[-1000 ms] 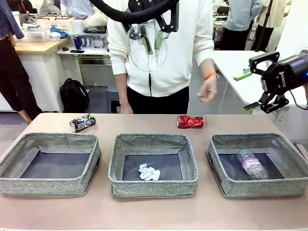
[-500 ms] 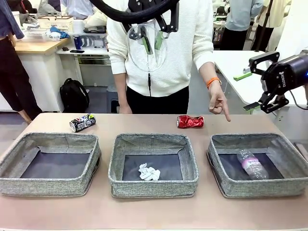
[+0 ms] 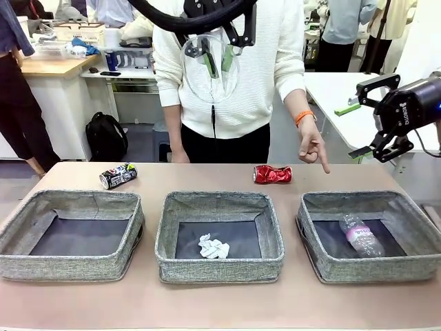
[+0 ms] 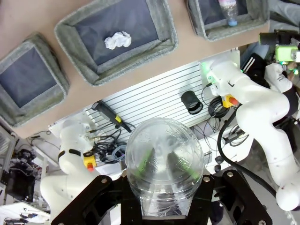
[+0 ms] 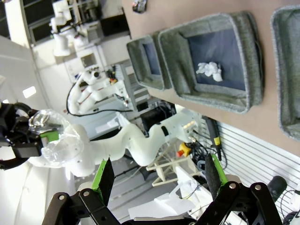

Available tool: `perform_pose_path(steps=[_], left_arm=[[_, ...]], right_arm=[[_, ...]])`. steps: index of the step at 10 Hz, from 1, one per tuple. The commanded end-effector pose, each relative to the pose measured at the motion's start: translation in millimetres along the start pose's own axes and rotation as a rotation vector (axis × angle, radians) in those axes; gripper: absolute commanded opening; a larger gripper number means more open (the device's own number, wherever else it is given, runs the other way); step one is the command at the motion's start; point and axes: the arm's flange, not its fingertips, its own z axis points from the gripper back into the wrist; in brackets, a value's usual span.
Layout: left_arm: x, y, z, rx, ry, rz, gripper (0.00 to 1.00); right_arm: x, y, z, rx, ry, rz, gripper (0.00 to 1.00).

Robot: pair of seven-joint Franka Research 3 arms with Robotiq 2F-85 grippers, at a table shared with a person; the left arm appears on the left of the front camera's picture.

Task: Sort the waste into the appropriate baskets.
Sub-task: Place the picked waste into the Fabric basket indicated by the person.

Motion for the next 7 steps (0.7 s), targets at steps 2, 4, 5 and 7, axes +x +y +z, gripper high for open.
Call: perform_pose_path(steps=[2,4,5,7], left_arm=[[0.4,-31.0,-80.5,-0.108,-0.019,-0.115,0.2],[0.5,-57.9,-127.7,-0.218,-0.15,-0.153,0.2],[2.7,-77.3,-152.4,-0.242,-0.232,-0.146,0.2],[18.0,-113.3,-192.8,-0.26,-0.382,-0.148,0.2]], right_arm=[[-41.1,-40.1,68.2,-0.147,-0.081,0.027,1.0],[-66.2,-84.3,117.1,-0.2,-0.069,0.028,1.0],[-74.7,-100.1,130.7,-0.223,-0.08,0.047,1.0],[-96.9,-118.2,150.2,-0.255,-0.144,0.068,1.0]])
